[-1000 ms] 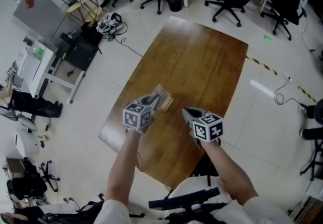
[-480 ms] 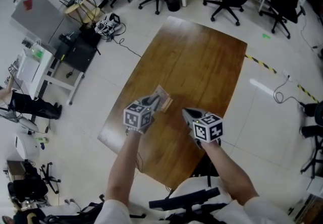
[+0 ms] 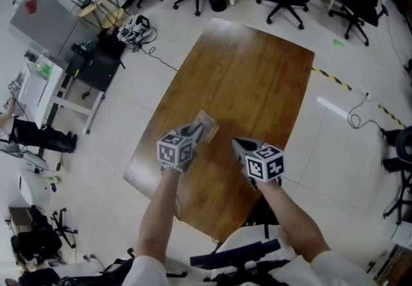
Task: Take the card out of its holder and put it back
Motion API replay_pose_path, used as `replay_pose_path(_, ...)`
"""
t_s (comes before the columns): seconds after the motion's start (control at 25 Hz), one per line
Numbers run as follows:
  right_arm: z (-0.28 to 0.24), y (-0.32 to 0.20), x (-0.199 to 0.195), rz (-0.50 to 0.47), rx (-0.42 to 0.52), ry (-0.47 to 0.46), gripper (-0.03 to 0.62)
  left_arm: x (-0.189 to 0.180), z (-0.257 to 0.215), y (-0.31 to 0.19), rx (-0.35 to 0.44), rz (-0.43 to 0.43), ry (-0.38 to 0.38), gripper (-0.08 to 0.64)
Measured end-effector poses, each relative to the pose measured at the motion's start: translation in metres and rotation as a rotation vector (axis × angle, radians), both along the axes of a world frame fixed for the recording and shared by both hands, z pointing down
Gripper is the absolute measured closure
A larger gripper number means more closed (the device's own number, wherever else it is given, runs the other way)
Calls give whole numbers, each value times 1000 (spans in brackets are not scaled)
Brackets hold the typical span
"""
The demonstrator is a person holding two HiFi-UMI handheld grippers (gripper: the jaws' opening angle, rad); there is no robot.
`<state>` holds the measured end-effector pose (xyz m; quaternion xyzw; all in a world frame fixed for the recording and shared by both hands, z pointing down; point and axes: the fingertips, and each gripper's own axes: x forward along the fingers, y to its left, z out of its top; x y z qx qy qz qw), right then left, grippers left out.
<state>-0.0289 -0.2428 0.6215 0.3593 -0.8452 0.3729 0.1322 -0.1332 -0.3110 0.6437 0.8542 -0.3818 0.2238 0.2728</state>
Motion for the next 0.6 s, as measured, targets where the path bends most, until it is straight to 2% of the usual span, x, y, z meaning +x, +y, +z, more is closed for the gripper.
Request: replay_pose_path(0.6,15,3,3,13,-18,11,592,3,31,8,-23,24,-31,546)
